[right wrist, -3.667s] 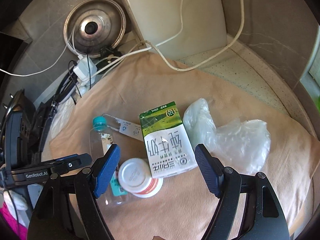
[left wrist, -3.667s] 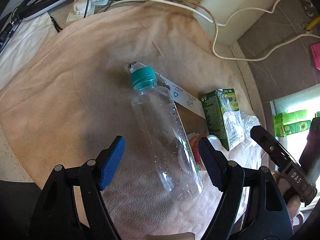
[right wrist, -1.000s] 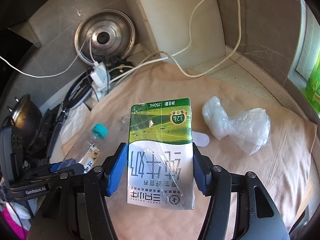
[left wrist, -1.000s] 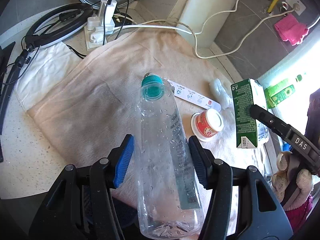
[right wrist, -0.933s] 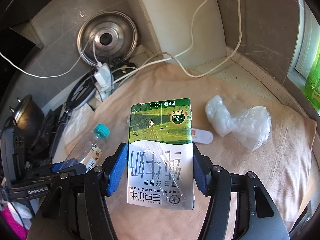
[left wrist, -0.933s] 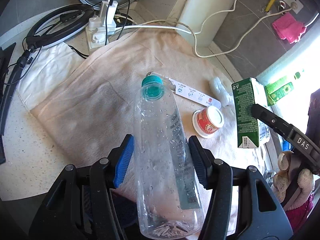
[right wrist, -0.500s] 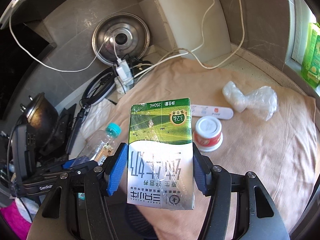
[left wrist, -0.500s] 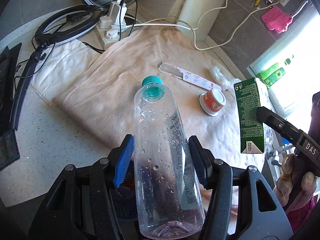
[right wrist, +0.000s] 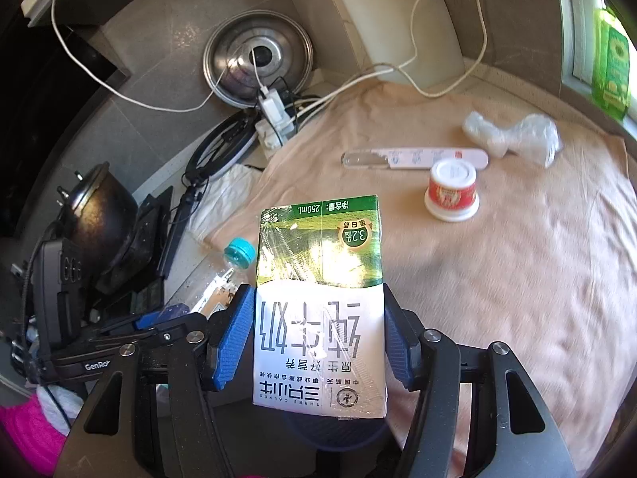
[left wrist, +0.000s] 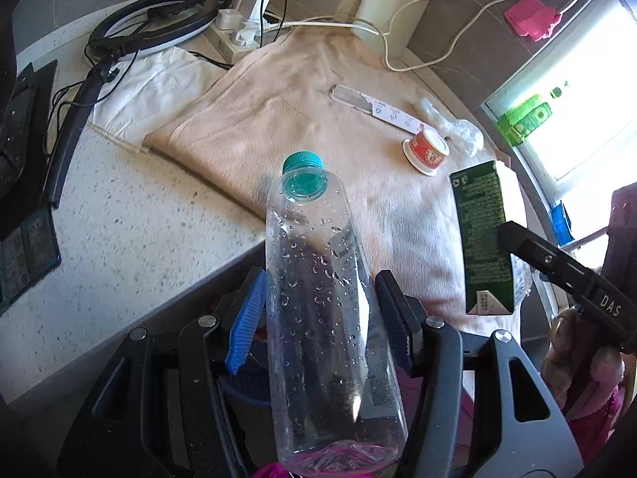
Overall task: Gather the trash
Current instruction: 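Carry bottle and milk carton down over the blue wastebasket with both tools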
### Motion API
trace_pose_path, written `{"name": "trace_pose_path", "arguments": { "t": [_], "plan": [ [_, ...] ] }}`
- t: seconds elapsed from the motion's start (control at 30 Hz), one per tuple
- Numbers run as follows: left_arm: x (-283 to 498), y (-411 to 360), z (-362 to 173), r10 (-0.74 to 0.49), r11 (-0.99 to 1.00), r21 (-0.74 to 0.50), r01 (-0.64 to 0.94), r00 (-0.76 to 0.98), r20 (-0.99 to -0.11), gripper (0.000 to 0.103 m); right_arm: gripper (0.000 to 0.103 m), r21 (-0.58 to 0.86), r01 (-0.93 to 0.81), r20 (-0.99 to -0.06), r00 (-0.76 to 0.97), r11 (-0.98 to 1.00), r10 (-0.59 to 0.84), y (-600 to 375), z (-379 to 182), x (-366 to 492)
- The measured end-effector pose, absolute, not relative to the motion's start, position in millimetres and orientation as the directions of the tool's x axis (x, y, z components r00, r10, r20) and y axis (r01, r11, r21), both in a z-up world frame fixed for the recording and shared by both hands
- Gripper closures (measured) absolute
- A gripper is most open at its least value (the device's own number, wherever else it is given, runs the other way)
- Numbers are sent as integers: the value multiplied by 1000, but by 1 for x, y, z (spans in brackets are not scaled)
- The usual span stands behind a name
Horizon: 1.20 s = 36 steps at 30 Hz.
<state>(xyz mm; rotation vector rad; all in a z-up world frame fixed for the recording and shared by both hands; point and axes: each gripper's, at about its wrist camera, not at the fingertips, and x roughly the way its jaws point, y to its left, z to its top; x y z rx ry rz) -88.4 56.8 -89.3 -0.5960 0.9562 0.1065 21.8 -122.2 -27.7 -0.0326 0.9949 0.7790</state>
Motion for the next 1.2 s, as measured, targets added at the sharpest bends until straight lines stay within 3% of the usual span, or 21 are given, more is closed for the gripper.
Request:
{"name": "trace_pose_path", "arguments": {
  "t": [0.53,1.2],
  "plan": [
    [-133,47,-109,-229,844,-441,-307,536,-812,46,43,356,-572,-789,240,739,566,-120,-72,-38],
    [-135,32,-189,-307,829,-439,-347,374,-875,46,43,345,-523,-855,168,780,491,-124,-136,-73]
  ]
}}
